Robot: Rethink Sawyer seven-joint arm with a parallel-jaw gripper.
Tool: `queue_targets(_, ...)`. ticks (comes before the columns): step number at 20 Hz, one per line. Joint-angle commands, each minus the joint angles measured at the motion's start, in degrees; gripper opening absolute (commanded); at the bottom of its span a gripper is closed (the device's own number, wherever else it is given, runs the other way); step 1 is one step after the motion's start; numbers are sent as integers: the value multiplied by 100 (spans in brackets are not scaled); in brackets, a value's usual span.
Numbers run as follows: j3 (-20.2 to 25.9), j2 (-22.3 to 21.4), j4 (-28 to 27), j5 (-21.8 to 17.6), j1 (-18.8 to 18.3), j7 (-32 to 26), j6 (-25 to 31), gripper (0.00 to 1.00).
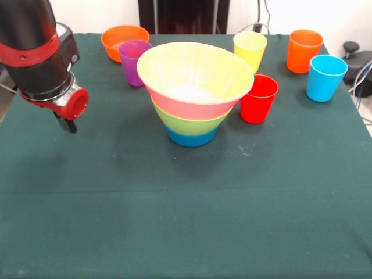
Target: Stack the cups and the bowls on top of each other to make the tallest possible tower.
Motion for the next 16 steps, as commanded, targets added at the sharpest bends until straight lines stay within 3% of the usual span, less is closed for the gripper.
queue_targets(1,494,283,-249,-483,503,-763,322,0)
queue_targets(7,458,546,-737,-276,780,-335,626,0)
queue_targets(16,371,907,-1624,-164,986,-282,1259,0)
